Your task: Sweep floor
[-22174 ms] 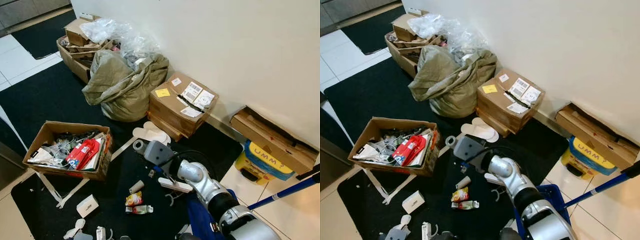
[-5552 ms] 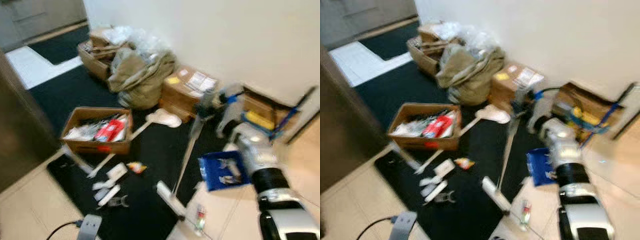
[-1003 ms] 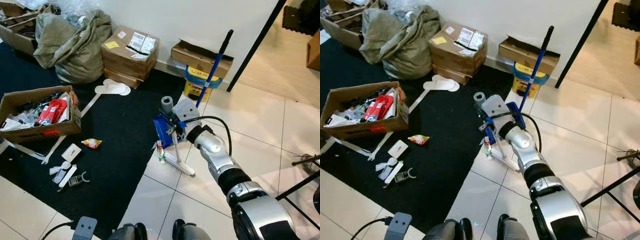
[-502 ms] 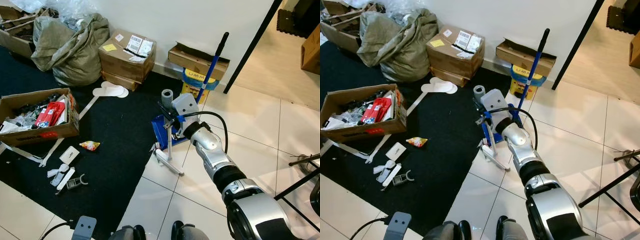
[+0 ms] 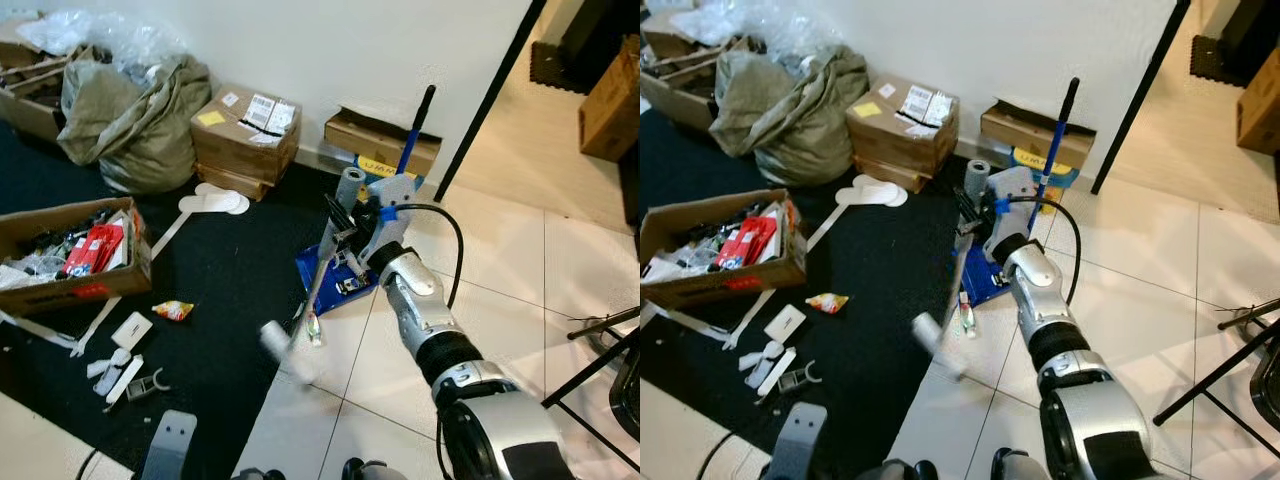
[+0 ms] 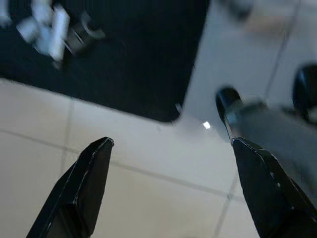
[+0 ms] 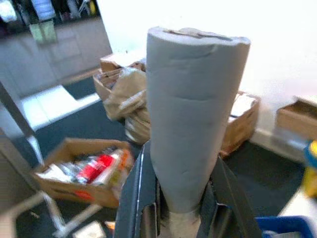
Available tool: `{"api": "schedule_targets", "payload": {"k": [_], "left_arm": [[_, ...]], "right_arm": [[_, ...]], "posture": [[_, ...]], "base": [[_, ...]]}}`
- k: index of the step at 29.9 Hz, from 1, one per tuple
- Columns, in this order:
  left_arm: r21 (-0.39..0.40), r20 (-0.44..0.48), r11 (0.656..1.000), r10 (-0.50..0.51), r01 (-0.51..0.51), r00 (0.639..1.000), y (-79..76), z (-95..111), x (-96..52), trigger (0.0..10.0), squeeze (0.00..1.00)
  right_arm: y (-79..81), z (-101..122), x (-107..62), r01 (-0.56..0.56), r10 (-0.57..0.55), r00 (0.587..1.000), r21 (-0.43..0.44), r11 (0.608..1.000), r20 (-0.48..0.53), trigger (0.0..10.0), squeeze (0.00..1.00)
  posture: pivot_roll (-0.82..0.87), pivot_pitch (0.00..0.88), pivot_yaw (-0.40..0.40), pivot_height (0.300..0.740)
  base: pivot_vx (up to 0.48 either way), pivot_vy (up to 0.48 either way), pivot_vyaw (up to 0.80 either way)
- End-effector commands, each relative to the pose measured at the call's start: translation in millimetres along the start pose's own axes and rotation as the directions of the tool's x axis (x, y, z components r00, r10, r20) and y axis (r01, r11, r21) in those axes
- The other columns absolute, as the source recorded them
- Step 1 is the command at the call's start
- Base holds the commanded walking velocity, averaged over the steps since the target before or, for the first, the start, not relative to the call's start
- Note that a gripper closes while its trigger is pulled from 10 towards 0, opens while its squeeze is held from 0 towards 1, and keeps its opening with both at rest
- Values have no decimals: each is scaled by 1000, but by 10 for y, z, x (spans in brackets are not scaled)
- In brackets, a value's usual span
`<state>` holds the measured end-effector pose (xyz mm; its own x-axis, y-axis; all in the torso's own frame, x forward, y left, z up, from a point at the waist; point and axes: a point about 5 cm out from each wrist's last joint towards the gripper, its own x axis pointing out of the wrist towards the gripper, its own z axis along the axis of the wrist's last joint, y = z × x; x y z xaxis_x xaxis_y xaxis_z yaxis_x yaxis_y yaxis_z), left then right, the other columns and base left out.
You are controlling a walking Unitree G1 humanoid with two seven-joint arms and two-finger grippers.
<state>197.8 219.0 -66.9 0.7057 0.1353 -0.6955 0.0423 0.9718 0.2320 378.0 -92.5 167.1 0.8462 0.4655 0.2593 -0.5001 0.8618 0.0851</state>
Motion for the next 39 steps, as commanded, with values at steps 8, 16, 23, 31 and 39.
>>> {"api": "schedule_targets", "payload": {"k": [8, 16, 23, 31, 39], "left_arm": [[-64, 100, 998, 35, -29, 994, 61, 294, 67, 10000, 0], [-96, 106, 995, 0, 10, 994, -73, 360, 87, 10000, 0], [-81, 24, 995, -55, 57, 998, -222, 151, 45, 10000, 0], [-65, -22, 996, -67, 66, 998, -227, -25, -6, 10000, 0], [-52, -23, 996, -79, 78, 997, -253, -30, -10, 10000, 0]], "right_arm": [[-32, -61, -123, 22, -21, 1000, -13, 1000, 16, 10000, 0], [-25, -74, -152, -6, 6, 1000, -14, 1000, 5, 10000, 0], [-48, -39, -141, -15, 15, 1000, 50, 999, 1, 10000, 0], [-55, 0, -133, -3, 2, 1000, 23, 1000, 14, 10000, 0], [44, 14, -117, -82, 81, 996, 29, 996, 20, 10000, 0]], "posture": [[-44, 62, 9, 740], [-55, 46, 10, 740], [-62, 30, 14, 740], [-60, 28, 15, 740], [-56, 27, 15, 740]], "base": [[0, 0, 0], [61, 0, 0], [268, 0, -114], [273, 0, -612], [274, 0, 0]]}}
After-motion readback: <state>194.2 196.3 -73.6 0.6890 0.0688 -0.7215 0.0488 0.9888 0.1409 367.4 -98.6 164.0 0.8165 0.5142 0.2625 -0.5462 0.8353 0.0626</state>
